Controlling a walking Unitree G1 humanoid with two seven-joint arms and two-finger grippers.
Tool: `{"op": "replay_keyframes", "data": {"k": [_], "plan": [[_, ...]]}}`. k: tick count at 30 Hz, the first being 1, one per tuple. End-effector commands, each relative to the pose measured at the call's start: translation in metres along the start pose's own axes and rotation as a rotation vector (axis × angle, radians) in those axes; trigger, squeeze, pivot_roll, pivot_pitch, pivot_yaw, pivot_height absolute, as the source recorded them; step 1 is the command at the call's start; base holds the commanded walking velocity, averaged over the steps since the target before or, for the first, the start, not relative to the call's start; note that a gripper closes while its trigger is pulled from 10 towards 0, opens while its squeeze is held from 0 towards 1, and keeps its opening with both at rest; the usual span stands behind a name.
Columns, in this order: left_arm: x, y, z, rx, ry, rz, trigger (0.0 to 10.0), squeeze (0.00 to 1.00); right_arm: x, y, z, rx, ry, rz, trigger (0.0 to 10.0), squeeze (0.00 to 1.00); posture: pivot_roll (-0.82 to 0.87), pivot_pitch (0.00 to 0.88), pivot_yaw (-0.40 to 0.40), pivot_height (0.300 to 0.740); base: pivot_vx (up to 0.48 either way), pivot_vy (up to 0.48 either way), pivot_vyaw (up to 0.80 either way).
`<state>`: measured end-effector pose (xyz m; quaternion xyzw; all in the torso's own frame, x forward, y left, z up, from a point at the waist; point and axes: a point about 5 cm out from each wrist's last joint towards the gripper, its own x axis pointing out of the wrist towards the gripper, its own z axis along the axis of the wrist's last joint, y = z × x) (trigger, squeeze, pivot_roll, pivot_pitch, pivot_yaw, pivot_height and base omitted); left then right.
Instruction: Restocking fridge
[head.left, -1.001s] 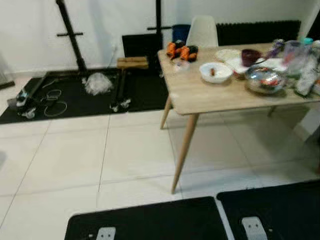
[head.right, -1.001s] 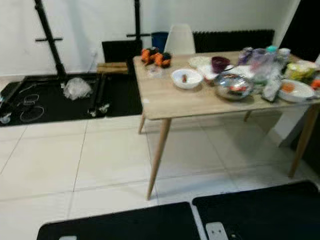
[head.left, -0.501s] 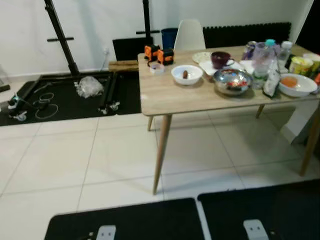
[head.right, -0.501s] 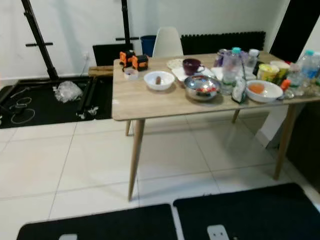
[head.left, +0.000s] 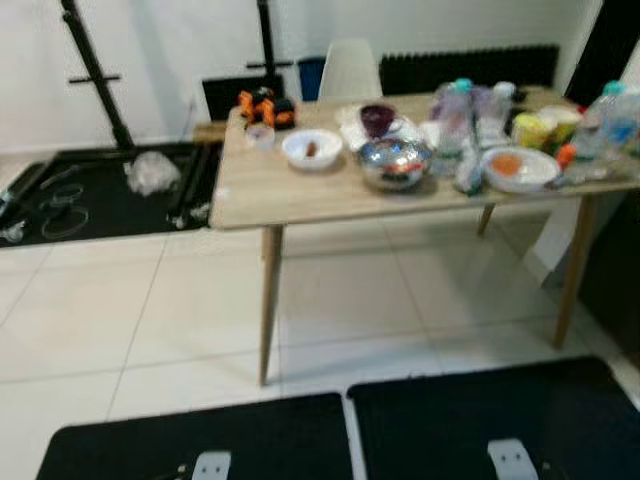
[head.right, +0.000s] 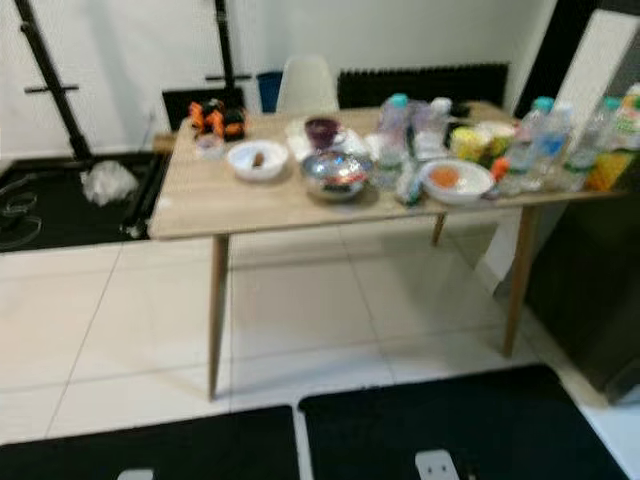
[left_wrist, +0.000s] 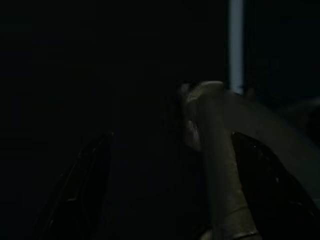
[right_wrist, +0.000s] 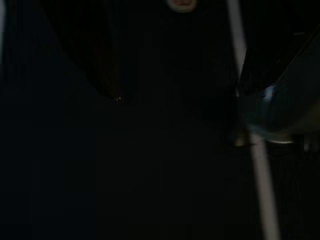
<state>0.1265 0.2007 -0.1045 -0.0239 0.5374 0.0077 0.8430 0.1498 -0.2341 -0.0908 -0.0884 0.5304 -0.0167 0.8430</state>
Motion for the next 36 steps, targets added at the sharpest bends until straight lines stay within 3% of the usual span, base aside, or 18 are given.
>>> {"op": "replay_keyframes", "data": {"k": [1,9,13,27,36], "plan": [[0.0,-0.001,-0.004,0.006,0.019,0.003,10.0,0.0,0.0,0.004,0.002,0.0,-0.009,0.019,10.0,0.0,-0.03,0.0,0.0,0.74,0.0,-0.371,0.76],[0.001,-0.004,-0.001,-0.01,-0.007,-0.001,10.0,0.0,0.0,0.005,0.002,-0.007,-0.009,0.034,10.0,0.0,-0.03,0.0,0.0,0.74,0.0,-0.046,0.76],[0.001,-0.006,0.001,0.04,-0.02,0.042,10.0,0.0,0.0,0.005,0.002,-0.007,-0.007,0.038,10.0,0.0,-0.03,0.0,-0.001,0.74,0.0,0.0,0.76],[0.002,-0.006,0.011,0.01,-0.091,0.094,10.0,0.0,0.0,0.007,0.0,-0.005,-0.002,0.044,10.0,0.0,-0.03,0.0,-0.001,0.74,0.0,0.0,0.76],[0.003,-0.012,0.012,0.009,-0.067,0.031,10.0,0.0,0.0,0.008,0.0,-0.008,-0.003,0.044,10.0,0.0,-0.03,0.0,0.001,0.74,0.0,0.0,0.76]]}}
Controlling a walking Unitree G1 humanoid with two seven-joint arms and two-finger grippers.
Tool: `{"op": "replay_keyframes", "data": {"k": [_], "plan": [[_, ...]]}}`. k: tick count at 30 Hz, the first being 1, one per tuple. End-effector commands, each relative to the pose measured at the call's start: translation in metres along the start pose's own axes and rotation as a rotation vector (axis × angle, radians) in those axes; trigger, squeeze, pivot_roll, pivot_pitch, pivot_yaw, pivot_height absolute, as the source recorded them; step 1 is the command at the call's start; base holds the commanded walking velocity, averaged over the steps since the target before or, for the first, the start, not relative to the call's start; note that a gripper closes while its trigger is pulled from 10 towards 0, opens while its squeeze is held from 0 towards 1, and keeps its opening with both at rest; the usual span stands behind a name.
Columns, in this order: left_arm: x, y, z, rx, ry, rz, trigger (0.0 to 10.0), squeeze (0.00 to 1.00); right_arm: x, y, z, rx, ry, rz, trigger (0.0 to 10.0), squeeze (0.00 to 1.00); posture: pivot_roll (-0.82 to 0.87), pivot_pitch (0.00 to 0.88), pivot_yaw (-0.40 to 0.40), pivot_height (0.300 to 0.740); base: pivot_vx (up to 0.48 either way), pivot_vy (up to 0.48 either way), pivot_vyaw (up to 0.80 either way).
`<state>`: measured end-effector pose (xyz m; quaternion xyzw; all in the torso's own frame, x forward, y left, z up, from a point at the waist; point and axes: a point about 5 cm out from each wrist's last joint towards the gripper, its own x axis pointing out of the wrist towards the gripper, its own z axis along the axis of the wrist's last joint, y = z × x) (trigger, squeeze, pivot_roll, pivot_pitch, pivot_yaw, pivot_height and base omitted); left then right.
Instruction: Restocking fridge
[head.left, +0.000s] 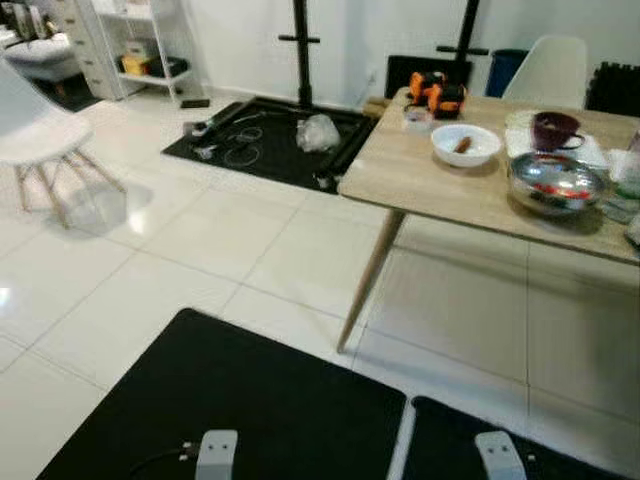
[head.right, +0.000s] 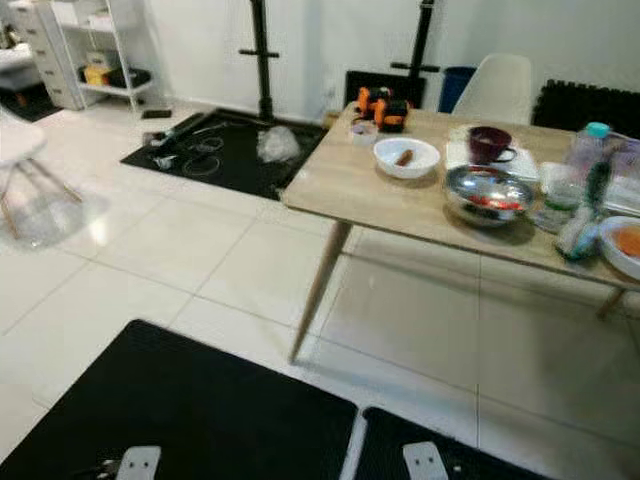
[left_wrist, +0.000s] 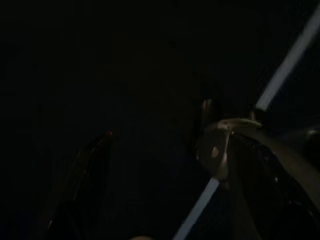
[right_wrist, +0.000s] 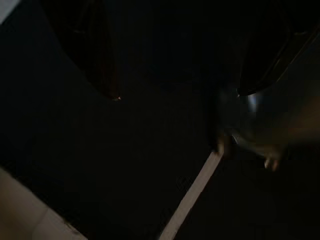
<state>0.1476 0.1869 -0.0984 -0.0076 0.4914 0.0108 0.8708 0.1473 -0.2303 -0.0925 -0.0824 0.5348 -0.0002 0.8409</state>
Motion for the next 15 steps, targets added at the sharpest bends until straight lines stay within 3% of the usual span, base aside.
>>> {"op": "replay_keyframes", "data": {"k": [1,7,15], "plan": [[-0.0016,0.0026,-0.0095,-0.018,0.044,0.016,10.0,0.0,0.0006,0.0039,0.0027,0.0,-0.01,0.009,10.0,0.0,-0.03,0.0,0.001,0.74,0.0,0.0,0.76],[-0.0012,-0.0045,-0.0072,-0.079,0.016,-0.067,10.0,0.0,0.0006,0.0031,0.0023,0.008,-0.01,-0.007,10.0,0.0,-0.03,0.0,-0.001,0.74,0.0,0.0,0.68],[-0.0016,-0.0045,-0.0085,-0.112,0.031,-0.105,10.0,0.0,0.0005,0.0021,0.0006,0.005,-0.001,-0.022,10.0,0.0,-0.03,0.0,-0.002,0.74,0.0,0.0,0.0]]}}
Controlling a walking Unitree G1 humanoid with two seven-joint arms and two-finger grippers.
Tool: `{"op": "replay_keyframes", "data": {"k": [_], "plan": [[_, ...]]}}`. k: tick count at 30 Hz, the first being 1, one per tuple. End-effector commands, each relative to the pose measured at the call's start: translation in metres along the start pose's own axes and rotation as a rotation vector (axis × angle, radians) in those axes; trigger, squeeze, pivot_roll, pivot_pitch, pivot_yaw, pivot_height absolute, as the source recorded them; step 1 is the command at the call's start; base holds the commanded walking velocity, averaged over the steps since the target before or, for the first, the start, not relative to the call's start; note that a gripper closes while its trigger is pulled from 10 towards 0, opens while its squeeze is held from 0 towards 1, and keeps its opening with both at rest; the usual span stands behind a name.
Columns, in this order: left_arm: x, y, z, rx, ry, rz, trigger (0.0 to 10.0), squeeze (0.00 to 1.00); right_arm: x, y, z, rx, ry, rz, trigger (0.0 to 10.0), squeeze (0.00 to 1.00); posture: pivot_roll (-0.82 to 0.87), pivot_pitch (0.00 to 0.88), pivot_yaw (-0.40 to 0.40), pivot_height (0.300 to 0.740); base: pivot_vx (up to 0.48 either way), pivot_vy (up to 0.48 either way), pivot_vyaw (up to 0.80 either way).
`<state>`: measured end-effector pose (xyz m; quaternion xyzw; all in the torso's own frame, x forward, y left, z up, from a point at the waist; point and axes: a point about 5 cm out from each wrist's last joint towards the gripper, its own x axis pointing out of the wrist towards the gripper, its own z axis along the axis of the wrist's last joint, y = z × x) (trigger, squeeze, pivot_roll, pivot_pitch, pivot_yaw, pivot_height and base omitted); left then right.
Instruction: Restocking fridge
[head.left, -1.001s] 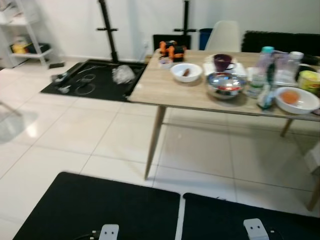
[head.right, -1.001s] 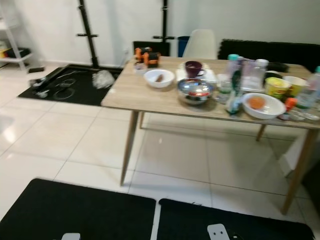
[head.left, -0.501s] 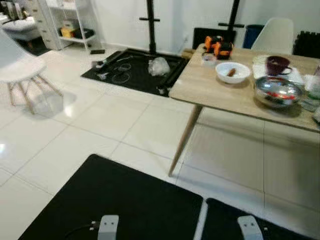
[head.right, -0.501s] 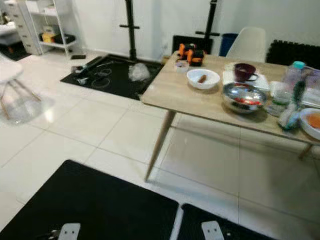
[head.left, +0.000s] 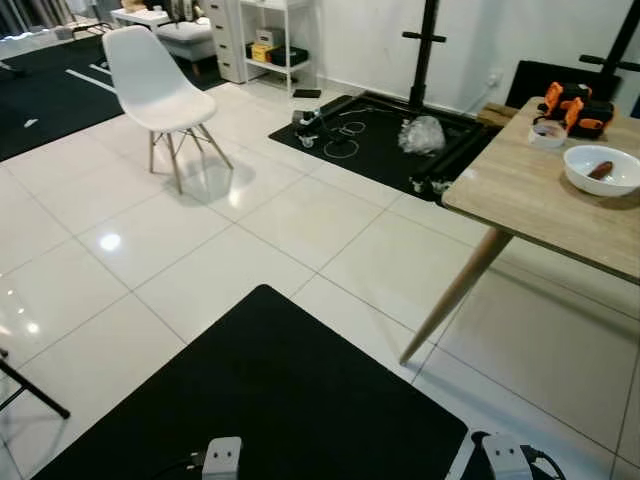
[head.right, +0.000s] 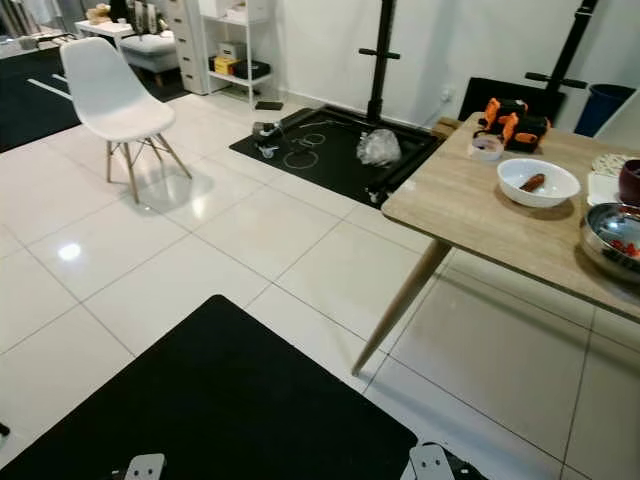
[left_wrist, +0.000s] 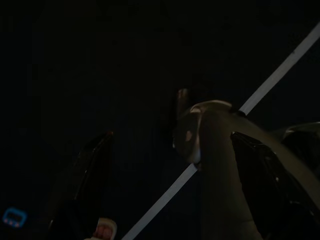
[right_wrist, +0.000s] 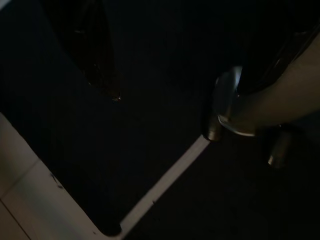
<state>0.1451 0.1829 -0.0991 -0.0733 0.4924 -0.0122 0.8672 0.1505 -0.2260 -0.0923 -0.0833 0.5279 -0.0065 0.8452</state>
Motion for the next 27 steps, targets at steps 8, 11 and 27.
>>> {"op": "replay_keyframes", "data": {"k": [8,11,27], "plan": [[-0.0025,0.0056,-0.0092,-0.005,0.046,0.012,10.0,0.0,-0.0006,-0.0022,-0.0056,-0.003,0.025,-0.013,10.0,0.0,-0.03,0.0,-0.002,0.74,0.065,0.0,0.0],[-0.0027,0.0058,-0.01,-0.006,0.049,0.008,10.0,0.0,-0.0006,-0.0026,-0.0054,-0.003,0.025,-0.015,10.0,0.0,-0.03,0.0,-0.002,0.74,0.269,0.0,0.0],[-0.0035,0.0065,-0.0129,-0.003,0.061,0.005,10.0,0.0,-0.0003,-0.0031,-0.0029,-0.004,0.03,-0.023,10.0,0.0,-0.03,0.0,-0.004,0.74,0.304,0.0,-0.03]]}}
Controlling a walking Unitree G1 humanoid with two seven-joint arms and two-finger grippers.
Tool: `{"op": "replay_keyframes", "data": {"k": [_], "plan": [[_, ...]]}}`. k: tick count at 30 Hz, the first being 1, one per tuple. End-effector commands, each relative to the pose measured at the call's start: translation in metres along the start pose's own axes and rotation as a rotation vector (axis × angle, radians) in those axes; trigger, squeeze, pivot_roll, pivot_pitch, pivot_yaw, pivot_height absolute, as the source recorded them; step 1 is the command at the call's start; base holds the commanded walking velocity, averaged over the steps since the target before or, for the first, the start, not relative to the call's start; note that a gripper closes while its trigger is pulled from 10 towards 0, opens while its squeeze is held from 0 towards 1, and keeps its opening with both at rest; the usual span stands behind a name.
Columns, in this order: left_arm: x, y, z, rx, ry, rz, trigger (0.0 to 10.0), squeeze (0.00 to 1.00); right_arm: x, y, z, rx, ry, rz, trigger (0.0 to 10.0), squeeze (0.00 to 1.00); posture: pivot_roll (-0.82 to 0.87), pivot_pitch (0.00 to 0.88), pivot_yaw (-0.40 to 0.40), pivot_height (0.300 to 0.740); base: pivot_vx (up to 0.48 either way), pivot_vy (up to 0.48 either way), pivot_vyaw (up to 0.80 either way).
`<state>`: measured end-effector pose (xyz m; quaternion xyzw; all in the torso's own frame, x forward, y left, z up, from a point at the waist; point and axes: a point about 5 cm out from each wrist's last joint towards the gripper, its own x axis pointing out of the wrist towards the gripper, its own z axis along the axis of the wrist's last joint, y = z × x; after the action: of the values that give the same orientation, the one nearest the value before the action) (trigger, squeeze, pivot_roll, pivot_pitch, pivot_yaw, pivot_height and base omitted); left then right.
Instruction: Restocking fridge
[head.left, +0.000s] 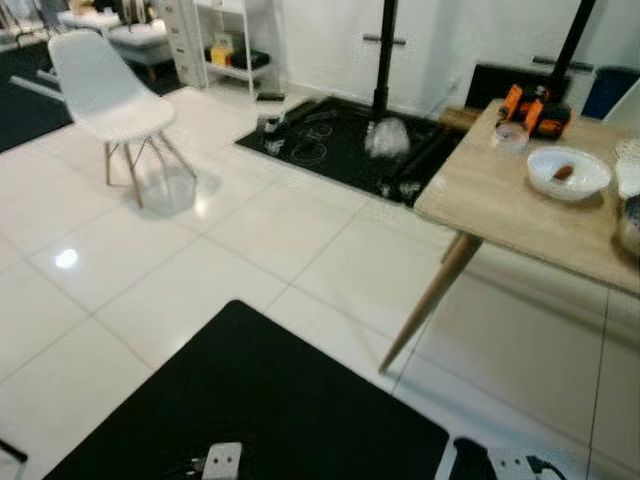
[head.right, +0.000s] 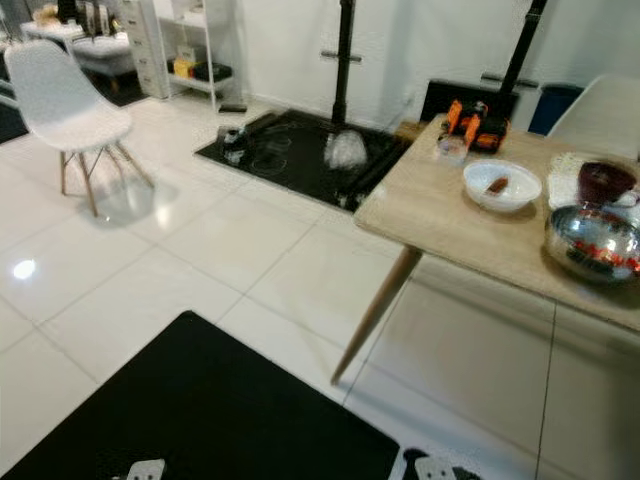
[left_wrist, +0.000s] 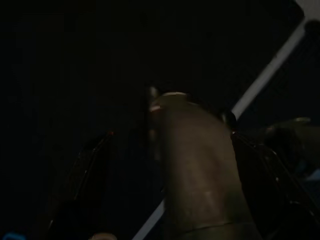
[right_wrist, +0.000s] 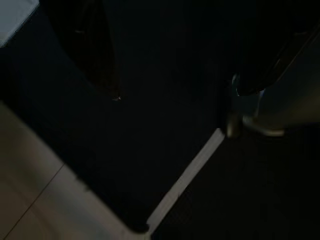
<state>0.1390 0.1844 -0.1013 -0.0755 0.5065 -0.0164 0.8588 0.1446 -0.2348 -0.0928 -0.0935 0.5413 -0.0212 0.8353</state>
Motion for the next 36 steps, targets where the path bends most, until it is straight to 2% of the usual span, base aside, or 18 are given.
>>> {"op": "replay_keyframes", "data": {"k": [1,16,28,31,36], "plan": [[-0.0019,0.0044,-0.0068,-0.002,0.028,0.012,10.0,0.0,0.0007,0.005,0.0037,-0.001,-0.005,0.011,10.0,0.0,-0.03,0.0,-0.004,0.74,0.315,0.0,-0.44],[-0.0021,0.0023,-0.0108,-0.012,0.037,0.006,10.0,0.0,0.0006,0.0025,0.0039,0.013,-0.002,0.0,10.0,0.0,-0.03,0.0,-0.006,0.74,0.309,0.0,-0.75],[-0.0021,0.0021,-0.011,-0.014,0.038,0.006,10.0,0.0,0.0008,0.0047,0.0052,-0.003,-0.006,0.017,10.0,0.0,-0.03,0.0,-0.006,0.74,0.289,0.0,0.0],[-0.002,0.0018,-0.0113,-0.012,0.039,0.008,10.0,0.0,0.0009,0.0073,0.0067,-0.073,-0.015,0.041,10.0,0.0,-0.03,0.0,-0.006,0.74,0.28,0.0,0.0],[-0.0015,0.0001,-0.0113,-0.024,0.035,0.012,10.0,0.0,0.0007,0.005,0.0058,-0.081,-0.01,0.032,10.0,0.0,-0.03,0.0,-0.01,0.74,0.055,0.0,0.0]]}}
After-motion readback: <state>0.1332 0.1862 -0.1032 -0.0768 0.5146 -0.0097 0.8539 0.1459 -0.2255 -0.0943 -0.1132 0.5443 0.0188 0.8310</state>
